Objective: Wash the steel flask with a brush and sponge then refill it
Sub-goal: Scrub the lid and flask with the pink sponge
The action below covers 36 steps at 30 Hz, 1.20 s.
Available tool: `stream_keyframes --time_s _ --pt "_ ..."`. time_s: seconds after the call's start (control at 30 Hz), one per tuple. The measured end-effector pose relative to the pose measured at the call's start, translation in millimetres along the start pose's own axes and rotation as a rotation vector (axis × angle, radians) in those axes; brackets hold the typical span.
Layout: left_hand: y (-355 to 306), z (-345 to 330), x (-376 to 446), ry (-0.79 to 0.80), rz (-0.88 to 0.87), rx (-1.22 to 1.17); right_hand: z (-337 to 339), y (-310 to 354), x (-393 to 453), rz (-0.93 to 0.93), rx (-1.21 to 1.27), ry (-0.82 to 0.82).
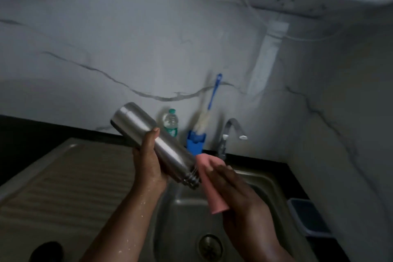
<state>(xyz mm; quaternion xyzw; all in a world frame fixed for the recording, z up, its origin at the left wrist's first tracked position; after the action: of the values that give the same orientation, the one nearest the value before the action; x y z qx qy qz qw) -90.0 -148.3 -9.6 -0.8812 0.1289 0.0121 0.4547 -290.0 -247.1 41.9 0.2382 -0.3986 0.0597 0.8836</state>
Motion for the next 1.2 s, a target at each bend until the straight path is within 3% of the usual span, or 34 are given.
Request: stream_keyframes --time_s 0.17,0.33,0.53,0.7,0.83,1.0,1.13,1.2 --pt "73 -78 -36 0.126 0.223 -0.048 28 -38 -38 -0.028 -0.139 0.023" --pt "115 -121 -58 0.152 0.293 -0.015 80 -107 -52 -0.285 0.008 -0.094" --pt "138 -159 -76 0.13 0.342 -0.026 109 -111 -57 -0.027 -0.024 0.011" --pt "142 -162 -80 0.084 0.265 -0.038 120 -153 -58 -0.206 0.332 -0.032" --pt "143 -155 -83 0.039 0.272 0.001 115 -128 -57 -0.005 0.202 0.058" --pt "146 -157 -93 0.111 0.297 0.038 118 -139 -56 -0.04 0.207 -0.058" --pt "138 -154 -89 0.142 0.325 0.027 105 -114 -62 0.115 0.029 0.037" --pt "133 -149 -85 0.123 0.294 0.012 105 -117 -59 0.073 0.09 -0.028"
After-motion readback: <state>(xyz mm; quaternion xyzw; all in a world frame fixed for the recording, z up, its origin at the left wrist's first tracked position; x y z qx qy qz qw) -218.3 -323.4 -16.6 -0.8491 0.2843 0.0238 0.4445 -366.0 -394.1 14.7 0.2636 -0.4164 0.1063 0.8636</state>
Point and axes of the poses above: each hand's wrist, its own x-axis towards the middle knuckle, its own z-axis out of the back of the hand, y = z × x, the point moved 7 cm from there along x, towards the middle knuckle, and after that the axes turned 15 degrees about x, right-handed, at the moved point
